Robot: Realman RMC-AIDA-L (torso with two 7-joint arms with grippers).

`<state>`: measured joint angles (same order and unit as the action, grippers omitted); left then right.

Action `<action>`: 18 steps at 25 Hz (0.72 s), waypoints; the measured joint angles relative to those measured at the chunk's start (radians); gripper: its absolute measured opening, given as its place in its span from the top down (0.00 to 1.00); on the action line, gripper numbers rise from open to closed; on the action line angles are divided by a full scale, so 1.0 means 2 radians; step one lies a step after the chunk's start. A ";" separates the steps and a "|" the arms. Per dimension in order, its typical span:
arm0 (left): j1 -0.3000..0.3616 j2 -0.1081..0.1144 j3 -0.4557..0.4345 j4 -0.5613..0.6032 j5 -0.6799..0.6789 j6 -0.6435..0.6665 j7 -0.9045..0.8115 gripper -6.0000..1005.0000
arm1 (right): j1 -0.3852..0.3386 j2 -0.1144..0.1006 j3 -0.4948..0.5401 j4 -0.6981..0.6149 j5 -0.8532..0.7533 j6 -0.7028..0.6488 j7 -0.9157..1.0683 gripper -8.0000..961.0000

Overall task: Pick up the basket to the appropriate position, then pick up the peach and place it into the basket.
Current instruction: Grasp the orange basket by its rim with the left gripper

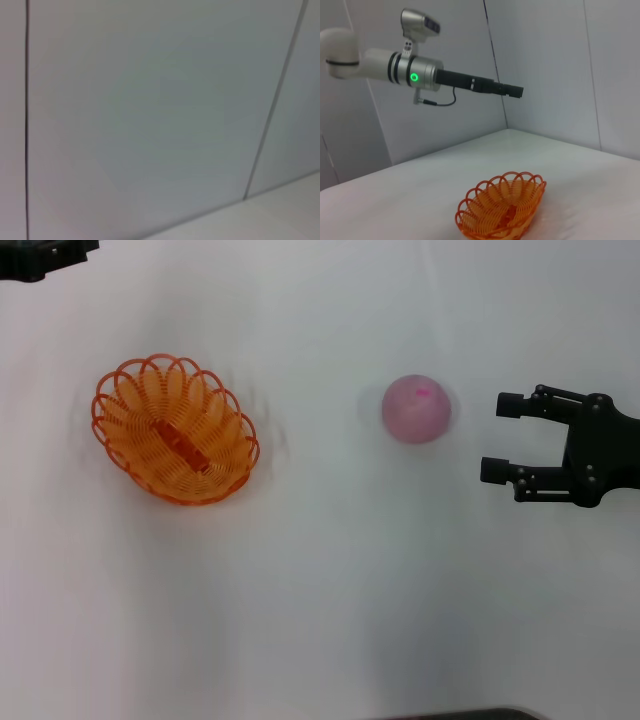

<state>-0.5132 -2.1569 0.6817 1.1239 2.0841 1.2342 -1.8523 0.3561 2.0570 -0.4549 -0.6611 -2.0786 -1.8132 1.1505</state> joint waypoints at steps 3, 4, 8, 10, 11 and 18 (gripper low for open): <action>-0.007 0.001 0.024 0.038 0.057 0.005 -0.053 0.27 | 0.001 -0.002 -0.006 0.000 0.000 0.000 0.002 0.06; -0.010 0.001 0.033 0.050 0.079 0.008 -0.072 0.28 | 0.001 -0.003 -0.008 0.000 0.000 0.000 0.003 0.06; -0.024 0.003 0.051 0.081 0.137 0.027 -0.119 0.28 | 0.001 -0.004 -0.011 0.000 0.000 0.000 0.005 0.06; -0.048 0.013 0.056 0.094 0.179 0.054 -0.169 0.28 | 0.001 -0.005 -0.011 0.000 0.000 0.001 0.006 0.06; -0.055 0.017 0.057 0.094 0.187 0.062 -0.180 0.28 | 0.002 -0.005 -0.013 0.000 0.000 0.001 0.006 0.06; -0.114 0.035 0.065 0.082 0.268 0.114 -0.233 0.28 | 0.009 -0.004 -0.017 0.000 -0.012 0.008 0.006 0.06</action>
<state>-0.7413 -2.0861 0.8111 1.2874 2.6209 1.4625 -2.3190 0.3750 2.0486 -0.4896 -0.6611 -2.1028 -1.7962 1.1621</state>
